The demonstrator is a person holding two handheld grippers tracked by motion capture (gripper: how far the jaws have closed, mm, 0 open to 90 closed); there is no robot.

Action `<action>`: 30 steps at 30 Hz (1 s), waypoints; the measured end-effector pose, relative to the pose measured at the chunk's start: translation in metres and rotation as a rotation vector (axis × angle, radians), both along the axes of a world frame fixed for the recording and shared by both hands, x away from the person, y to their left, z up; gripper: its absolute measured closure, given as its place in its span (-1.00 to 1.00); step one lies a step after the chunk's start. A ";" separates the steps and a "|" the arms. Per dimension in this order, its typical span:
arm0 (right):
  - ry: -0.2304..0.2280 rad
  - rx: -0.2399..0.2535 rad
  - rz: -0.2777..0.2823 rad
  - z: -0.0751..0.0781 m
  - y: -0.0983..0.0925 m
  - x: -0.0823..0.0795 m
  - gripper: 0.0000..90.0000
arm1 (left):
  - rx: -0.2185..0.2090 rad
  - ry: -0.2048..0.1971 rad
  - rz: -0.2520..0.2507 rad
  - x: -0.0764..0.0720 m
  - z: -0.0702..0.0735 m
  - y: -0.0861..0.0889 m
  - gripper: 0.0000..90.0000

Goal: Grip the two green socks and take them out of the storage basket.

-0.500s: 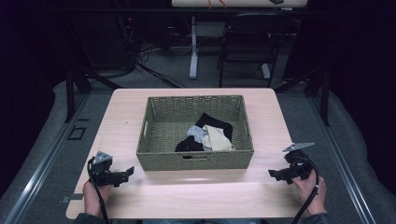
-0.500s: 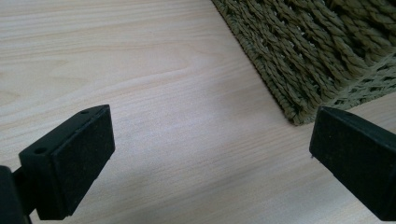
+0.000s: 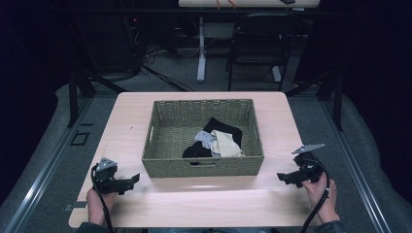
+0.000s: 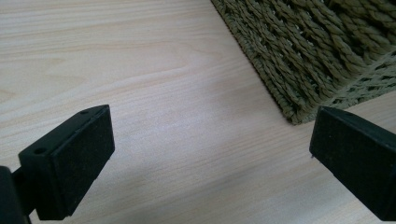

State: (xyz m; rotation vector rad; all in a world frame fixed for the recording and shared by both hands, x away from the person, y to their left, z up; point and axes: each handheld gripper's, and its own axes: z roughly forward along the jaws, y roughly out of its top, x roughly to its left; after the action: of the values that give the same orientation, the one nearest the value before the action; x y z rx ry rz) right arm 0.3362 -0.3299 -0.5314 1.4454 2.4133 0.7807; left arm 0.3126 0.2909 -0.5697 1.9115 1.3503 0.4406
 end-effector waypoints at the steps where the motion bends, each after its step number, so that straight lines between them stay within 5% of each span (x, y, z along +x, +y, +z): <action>1: 0.015 0.018 0.020 0.005 0.000 0.003 -1.00 | -0.003 0.003 0.006 0.000 0.000 0.001 -0.99; 22: 0.025 0.021 0.012 0.042 0.000 0.015 -1.00 | -0.002 0.011 -0.001 0.001 -0.001 -0.002 -1.00; 30: 0.002 0.020 0.056 0.073 0.012 0.023 -1.00 | -0.005 0.013 -0.005 0.000 -0.001 -0.002 -1.00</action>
State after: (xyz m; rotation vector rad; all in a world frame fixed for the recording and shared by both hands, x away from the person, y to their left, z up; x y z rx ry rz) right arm 0.3588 -0.3183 -0.4581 1.3920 2.4642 0.8180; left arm 0.3130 0.2886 -0.5710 1.9165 1.3535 0.4231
